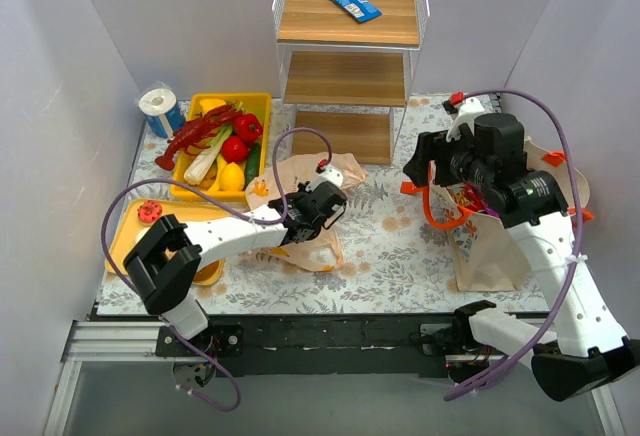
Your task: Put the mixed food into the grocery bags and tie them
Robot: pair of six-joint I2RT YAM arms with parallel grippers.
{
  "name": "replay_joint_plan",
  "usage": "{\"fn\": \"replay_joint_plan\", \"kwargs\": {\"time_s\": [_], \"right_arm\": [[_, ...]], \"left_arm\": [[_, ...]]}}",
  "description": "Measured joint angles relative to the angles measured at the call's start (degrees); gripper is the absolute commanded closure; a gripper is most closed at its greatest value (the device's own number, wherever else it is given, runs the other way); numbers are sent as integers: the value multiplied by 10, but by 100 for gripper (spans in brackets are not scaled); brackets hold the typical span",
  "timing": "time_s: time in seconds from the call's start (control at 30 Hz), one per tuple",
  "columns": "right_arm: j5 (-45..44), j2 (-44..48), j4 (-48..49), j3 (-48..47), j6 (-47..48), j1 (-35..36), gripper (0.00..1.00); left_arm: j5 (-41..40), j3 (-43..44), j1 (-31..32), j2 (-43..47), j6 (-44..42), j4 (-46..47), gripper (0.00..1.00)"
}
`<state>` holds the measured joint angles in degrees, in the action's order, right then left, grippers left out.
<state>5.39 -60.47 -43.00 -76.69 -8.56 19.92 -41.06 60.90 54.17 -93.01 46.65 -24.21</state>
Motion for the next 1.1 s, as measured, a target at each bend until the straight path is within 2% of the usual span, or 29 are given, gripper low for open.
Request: {"fn": "replay_joint_plan", "kwargs": {"time_s": [0.2, 0.4, 0.73, 1.1], "right_arm": [[113, 28, 88, 108, -30, 12, 16], [158, 37, 146, 204, -56, 46, 16], [126, 99, 198, 266, -87, 95, 14], [48, 114, 214, 311, -140, 96, 14]], "left_arm": [[104, 19, -16, 122, 55, -12, 100], [187, 55, -40, 229, 115, -13, 100], [303, 55, -72, 272, 193, -23, 100], [358, 49, -105, 331, 241, -4, 100]]}}
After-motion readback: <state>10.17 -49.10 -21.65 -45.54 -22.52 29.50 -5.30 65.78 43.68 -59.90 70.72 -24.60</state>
